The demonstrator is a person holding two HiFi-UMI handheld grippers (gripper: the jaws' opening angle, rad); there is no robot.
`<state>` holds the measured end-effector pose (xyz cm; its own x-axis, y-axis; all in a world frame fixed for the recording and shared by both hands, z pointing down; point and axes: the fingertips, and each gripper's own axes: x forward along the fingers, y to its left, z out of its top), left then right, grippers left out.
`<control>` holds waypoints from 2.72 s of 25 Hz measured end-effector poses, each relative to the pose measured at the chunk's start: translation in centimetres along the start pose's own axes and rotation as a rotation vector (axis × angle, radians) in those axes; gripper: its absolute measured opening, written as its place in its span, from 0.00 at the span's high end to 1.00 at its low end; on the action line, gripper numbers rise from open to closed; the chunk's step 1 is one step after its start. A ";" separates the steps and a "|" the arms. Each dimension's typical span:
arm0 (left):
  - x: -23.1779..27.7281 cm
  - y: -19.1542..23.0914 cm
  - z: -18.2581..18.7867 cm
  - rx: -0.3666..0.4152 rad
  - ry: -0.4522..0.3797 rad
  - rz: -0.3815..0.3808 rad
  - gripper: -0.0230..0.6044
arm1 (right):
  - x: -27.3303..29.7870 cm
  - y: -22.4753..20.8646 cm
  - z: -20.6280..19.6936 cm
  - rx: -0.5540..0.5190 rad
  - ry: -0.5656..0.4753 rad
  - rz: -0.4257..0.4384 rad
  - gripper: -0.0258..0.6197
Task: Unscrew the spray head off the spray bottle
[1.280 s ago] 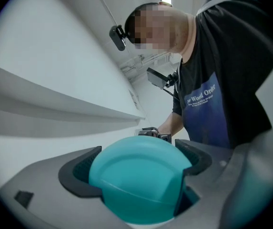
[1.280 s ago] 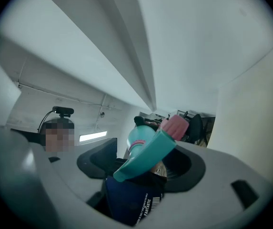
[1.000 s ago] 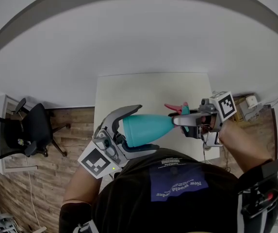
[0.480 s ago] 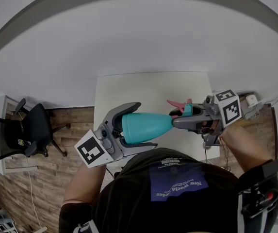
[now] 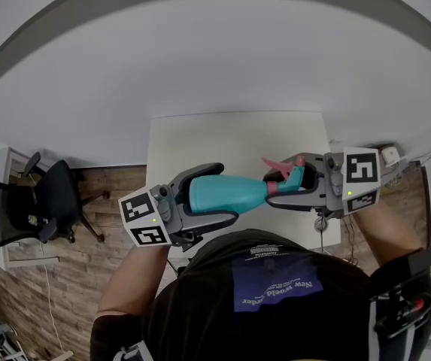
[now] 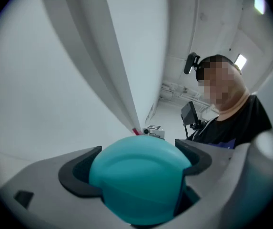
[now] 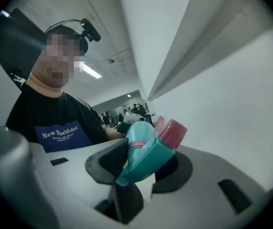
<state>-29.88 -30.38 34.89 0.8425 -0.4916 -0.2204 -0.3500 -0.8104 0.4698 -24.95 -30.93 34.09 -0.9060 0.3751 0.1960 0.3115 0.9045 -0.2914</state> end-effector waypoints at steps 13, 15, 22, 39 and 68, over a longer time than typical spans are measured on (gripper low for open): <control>0.2 0.4 -2.4 -0.319 -0.007 -0.040 0.18 | -0.2 2.3 -3.2 -0.507 0.320 -0.081 0.75; 0.2 0.5 -2.8 -0.361 -0.007 -0.043 0.18 | -0.1 2.5 -3.2 -0.563 0.342 -0.088 0.75; 0.1 0.9 -3.0 -0.420 -0.047 -0.060 0.18 | 0.2 2.5 -3.0 -0.705 0.394 -0.114 0.75; -1.2 0.6 -0.2 -0.199 -0.210 -0.083 0.18 | -3.0 2.6 0.7 -0.502 0.218 -0.151 0.56; -0.3 -1.7 -0.2 0.276 -0.023 -0.025 0.18 | -1.2 0.7 -2.0 0.454 -0.083 0.133 0.53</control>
<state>-29.47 -28.83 34.35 0.8436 -0.4752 -0.2500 -0.4304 -0.8768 0.2143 -23.10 -30.32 35.52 -0.8925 0.4471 0.0596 0.2858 0.6628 -0.6921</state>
